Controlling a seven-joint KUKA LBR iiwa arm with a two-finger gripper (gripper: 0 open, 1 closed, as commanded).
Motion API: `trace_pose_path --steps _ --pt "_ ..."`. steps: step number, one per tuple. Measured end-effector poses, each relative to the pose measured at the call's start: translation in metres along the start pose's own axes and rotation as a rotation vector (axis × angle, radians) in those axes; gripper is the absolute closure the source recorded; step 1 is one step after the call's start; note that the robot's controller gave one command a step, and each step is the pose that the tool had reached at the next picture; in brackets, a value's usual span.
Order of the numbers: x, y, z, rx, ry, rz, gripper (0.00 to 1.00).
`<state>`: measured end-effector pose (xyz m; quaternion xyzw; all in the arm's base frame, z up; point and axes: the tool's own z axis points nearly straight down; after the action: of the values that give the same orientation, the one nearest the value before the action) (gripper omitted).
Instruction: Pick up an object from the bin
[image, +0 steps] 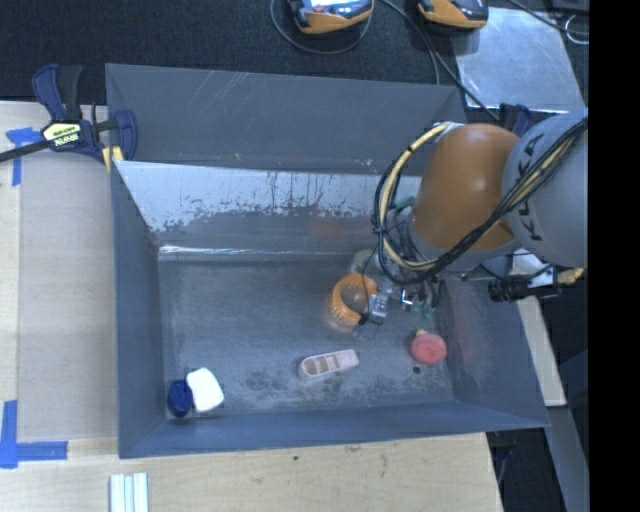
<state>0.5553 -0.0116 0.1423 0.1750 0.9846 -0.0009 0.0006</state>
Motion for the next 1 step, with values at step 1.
trace_pose_path --steps 1 --pt "0.0378 -0.0063 -0.0003 -0.002 -0.002 -0.009 1.0"
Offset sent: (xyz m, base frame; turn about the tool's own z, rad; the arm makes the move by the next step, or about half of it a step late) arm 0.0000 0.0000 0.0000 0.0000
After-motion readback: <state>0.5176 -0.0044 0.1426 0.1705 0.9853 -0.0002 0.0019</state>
